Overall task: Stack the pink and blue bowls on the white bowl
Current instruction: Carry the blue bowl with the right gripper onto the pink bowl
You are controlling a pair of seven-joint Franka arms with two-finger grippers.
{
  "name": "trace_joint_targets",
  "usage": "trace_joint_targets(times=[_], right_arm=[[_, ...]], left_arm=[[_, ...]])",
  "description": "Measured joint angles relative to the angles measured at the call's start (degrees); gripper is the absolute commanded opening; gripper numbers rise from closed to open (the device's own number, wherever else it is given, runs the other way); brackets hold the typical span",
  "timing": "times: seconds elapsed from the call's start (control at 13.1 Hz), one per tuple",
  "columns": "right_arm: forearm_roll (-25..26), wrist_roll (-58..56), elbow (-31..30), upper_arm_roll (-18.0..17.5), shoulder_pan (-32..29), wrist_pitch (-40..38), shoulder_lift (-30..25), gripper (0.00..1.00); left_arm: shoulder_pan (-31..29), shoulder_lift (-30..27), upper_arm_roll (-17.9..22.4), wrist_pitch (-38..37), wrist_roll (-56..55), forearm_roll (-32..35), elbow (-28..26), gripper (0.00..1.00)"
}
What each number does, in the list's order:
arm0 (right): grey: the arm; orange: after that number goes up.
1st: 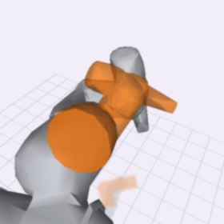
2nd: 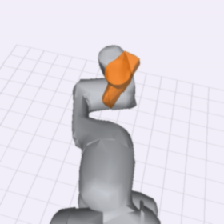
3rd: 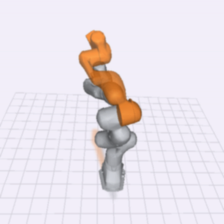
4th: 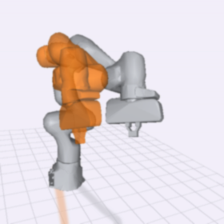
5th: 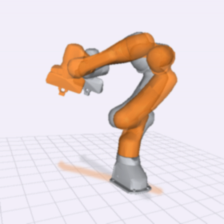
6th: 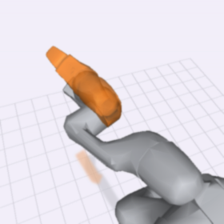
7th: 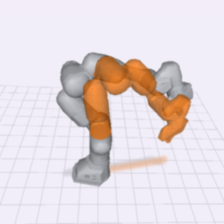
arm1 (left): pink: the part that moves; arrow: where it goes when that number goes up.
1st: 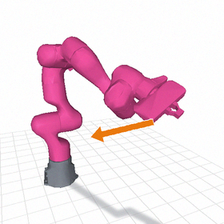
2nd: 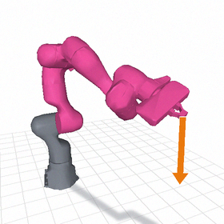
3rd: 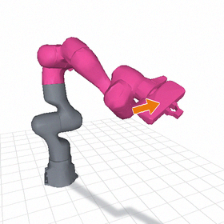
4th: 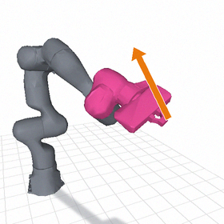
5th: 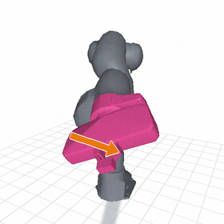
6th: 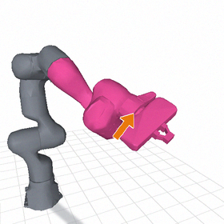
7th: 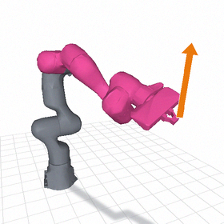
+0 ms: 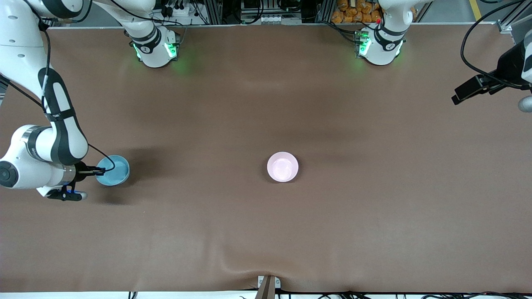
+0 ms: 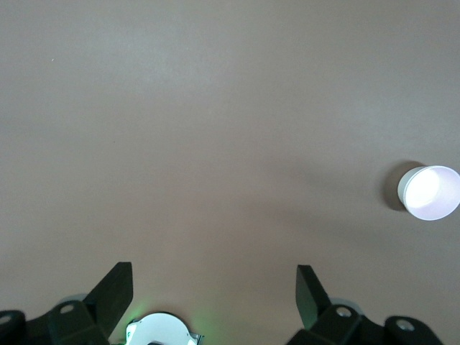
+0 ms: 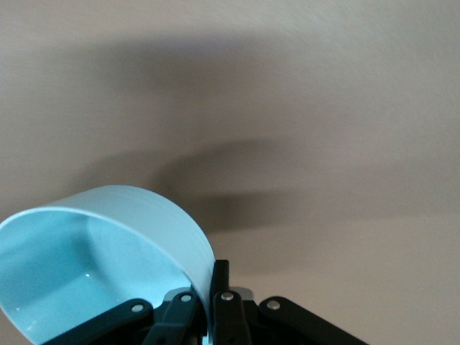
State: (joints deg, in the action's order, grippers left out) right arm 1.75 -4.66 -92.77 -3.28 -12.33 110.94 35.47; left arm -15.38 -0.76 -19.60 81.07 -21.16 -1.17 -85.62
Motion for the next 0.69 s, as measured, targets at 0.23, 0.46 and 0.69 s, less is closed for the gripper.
trace_joint_targets(times=[0.23, 0.46, 0.69], right_arm=[[-6.3, 0.1, 2.7, -3.7, 2.0, -2.1, -0.6, 0.0], [-13.9, 1.6, 2.8, -6.0, 6.8, -1.3, -0.6, 0.0], [-16.9, 5.0, 2.8, -6.3, 14.0, 4.5, -0.4, 0.0]], left_arm=[[-0.8, -2.0, 0.0, 0.2, 0.2, 0.0, -2.4, 1.0], [-1.2, -2.4, 0.0, 0.6, 0.4, 0.0, -2.7, 1.0], [-1.2, -2.4, 0.0, 1.2, 0.7, 0.0, -2.9, 1.0]])
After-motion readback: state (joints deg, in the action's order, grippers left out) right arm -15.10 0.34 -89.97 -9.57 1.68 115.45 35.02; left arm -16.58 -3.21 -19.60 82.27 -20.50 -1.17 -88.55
